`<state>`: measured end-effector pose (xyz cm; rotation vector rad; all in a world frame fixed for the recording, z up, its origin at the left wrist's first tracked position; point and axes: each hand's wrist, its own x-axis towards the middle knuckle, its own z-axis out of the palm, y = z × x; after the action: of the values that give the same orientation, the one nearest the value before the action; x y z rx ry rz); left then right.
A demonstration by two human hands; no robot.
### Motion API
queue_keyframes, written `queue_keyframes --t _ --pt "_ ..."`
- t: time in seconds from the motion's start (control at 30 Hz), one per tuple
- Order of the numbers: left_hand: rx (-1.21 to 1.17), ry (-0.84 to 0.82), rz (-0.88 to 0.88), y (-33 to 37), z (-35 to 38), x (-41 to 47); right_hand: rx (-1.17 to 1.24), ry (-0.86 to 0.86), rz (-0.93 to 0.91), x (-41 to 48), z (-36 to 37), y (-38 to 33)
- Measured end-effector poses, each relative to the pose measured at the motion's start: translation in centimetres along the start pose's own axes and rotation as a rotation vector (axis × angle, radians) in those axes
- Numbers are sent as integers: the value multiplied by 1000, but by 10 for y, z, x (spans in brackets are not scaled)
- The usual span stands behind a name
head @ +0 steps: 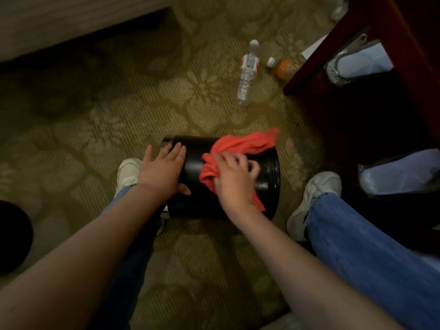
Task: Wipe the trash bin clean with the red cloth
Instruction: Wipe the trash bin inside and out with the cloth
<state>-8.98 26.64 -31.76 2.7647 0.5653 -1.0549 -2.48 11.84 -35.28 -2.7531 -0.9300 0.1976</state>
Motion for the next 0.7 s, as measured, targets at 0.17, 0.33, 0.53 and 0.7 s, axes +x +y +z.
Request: queue_keyframes --t 0.17,0.33,0.53,0.7 --pt "-51 8 11 -6 4 2 23 -8 -109 7 4 -18" --pt "-89 12 21 -7 6 -1 -95 -101 60 12 -29 84" --pt "-79 29 15 -4 7 -1 -60 22 73 7 -14 67" --pt "-56 41 -2 -3 8 -1 -91 42 -46 9 12 -11"
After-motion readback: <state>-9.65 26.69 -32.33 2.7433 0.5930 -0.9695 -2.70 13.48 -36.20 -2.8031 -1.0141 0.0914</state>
